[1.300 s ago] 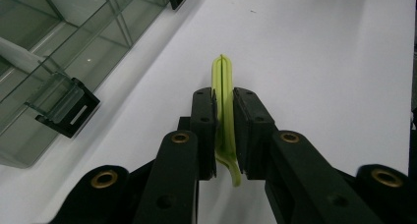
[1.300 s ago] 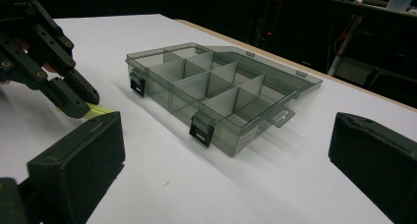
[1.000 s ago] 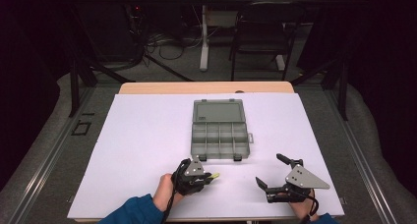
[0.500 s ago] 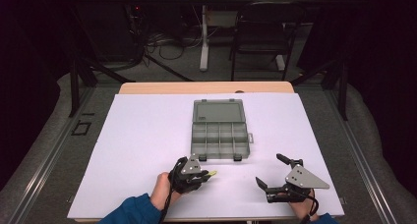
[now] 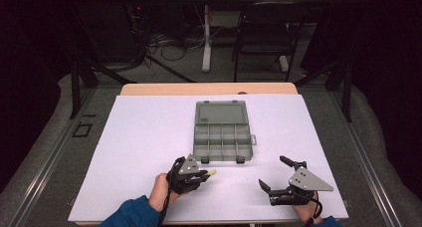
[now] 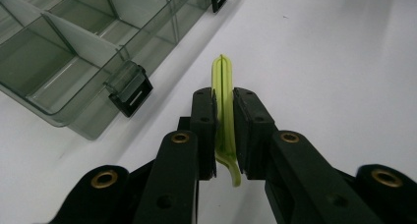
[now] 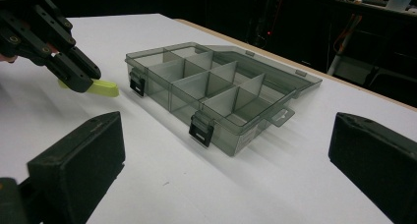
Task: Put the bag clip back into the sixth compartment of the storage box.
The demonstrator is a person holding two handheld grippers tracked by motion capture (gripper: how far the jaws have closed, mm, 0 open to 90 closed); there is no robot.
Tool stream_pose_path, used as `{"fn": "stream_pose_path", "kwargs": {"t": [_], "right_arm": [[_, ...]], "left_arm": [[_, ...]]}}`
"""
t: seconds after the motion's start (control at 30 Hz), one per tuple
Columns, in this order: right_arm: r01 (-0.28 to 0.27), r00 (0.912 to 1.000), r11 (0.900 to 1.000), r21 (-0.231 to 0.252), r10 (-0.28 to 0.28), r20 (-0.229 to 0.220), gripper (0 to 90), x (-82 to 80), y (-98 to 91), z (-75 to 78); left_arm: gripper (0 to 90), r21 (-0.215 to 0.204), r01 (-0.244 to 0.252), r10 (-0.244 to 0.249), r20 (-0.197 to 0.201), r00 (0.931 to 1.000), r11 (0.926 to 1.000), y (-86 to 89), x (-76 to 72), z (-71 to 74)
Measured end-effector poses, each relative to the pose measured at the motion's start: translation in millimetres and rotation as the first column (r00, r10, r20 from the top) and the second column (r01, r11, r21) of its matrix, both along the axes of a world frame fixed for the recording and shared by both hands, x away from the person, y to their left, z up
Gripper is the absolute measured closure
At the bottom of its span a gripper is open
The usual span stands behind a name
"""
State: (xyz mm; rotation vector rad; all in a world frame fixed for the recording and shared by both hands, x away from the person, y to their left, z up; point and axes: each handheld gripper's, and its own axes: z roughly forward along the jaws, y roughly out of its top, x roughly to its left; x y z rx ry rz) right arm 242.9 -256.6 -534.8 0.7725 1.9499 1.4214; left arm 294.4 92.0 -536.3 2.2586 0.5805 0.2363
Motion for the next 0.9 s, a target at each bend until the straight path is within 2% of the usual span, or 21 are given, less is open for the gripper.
{"fn": "stream_pose_path", "kwargs": {"t": [0.27,0.9], "right_arm": [[0.001,1.0,1.0,0.0,-0.001,-0.001,0.1,0.2,0.3,-0.3],[0.002,1.0,1.0,-0.004,-0.002,-0.01,0.1,0.4,0.6,-0.7]], "left_arm": [[80.0,-0.007,-0.006,0.006,0.001,1.0,1.0,2.8,1.2,3.3],[80.0,-0.026,-0.012,0.013,0.04,0.9991,0.9996,5.2,5.3,20.2]]}}
